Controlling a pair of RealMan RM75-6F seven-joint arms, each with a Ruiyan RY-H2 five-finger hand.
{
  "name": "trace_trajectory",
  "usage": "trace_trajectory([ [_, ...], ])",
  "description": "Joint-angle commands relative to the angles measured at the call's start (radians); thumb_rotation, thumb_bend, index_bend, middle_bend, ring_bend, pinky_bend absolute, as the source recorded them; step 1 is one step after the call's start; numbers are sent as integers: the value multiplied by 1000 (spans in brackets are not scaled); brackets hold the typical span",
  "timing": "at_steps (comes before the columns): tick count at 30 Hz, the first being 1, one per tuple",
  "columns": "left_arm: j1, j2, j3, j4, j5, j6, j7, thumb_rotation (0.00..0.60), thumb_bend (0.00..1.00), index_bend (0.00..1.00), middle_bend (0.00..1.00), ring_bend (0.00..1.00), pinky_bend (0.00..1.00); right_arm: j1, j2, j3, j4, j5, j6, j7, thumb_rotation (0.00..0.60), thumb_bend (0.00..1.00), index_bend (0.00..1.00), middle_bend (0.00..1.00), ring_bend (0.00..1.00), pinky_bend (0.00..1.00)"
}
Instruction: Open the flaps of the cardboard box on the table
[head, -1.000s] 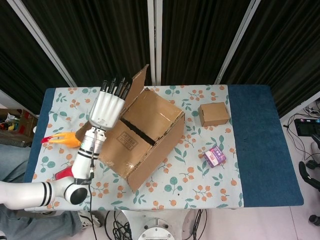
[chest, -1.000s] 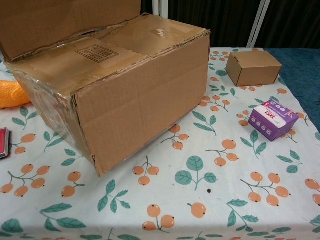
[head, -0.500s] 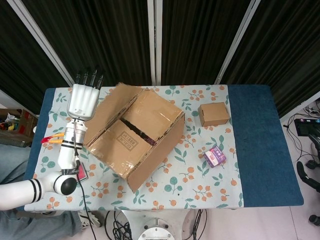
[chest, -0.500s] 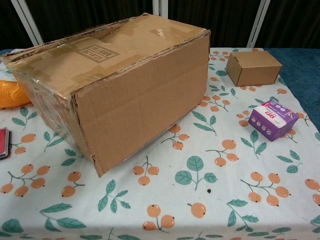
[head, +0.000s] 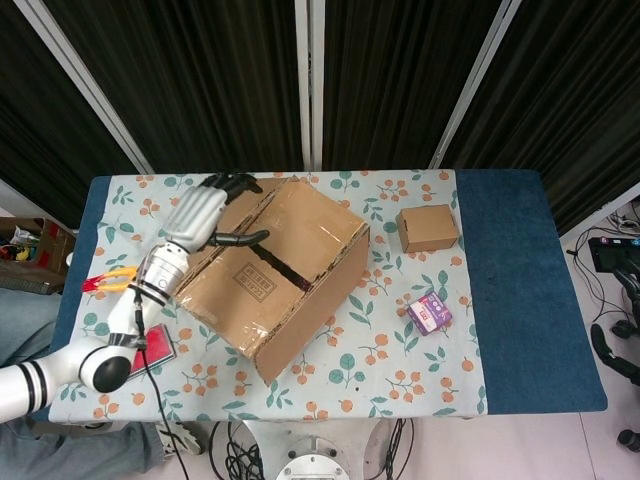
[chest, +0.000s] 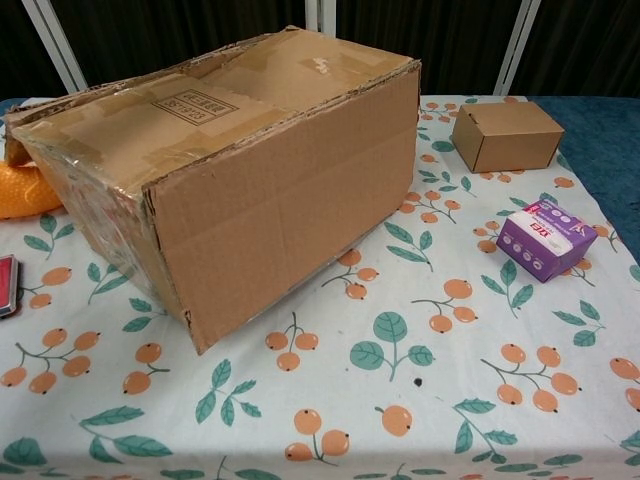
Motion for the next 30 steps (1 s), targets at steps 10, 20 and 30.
trace_trajectory([
  [10,-33,-15,108,-13,166,-129,51,0,0,303,210,66,148,-5,-2,3,21,18,2,24,600,353,0,0,0,0],
  [20,-48,-45,147,12,163,-132,104,0,0,330,228,66,148,4,-14,4,36,23,-14,29,600,354,0,0,0,0],
  [30,-69,-41,181,11,155,-149,179,0,0,450,329,67,147,3,-16,4,42,25,-13,35,600,353,0,0,0,0],
])
